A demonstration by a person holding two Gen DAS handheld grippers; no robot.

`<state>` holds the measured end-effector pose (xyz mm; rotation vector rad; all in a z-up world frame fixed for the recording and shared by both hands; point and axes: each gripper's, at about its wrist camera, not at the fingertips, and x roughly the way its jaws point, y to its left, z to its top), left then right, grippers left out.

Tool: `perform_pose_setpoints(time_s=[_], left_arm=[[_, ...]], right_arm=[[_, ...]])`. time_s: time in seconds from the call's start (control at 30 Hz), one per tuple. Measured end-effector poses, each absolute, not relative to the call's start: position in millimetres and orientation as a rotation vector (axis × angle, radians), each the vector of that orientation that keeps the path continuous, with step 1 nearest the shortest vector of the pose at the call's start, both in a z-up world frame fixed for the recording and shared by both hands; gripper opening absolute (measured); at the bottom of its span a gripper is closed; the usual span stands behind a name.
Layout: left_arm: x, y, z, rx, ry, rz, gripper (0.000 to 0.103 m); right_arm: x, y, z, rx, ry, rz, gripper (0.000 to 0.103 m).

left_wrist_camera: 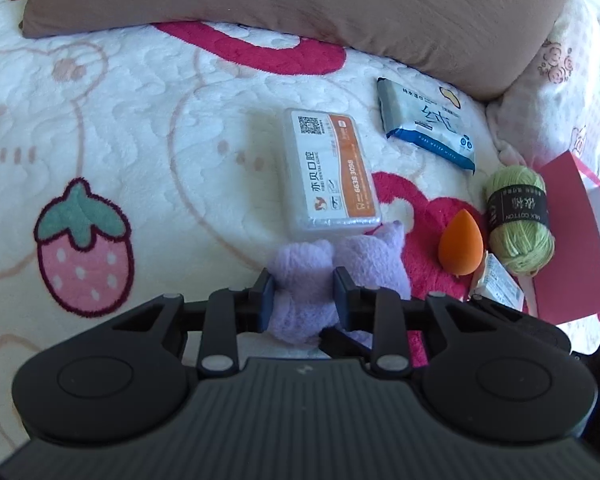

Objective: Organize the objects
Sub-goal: 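Close the right tool fingers on the purple plush toy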

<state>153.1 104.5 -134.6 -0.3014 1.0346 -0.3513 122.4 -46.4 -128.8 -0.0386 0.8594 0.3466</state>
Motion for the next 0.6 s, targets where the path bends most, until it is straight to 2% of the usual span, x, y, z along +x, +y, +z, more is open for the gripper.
perform_pose_setpoints(time_s=[0.23, 0.6], left_arm=[[142.5, 98.0, -119.4, -0.281, 1.022, -0.389, 0.028], [120.4, 76.8, -109.4, -0.303, 1.133, -0.499, 0.028]], right_arm=[[117.9, -56.6, -116.5, -0.034, 0.872, 0.362, 0.058], [88.6, -81.7, -100.0, -0.05, 0.976, 0.357, 0.058]])
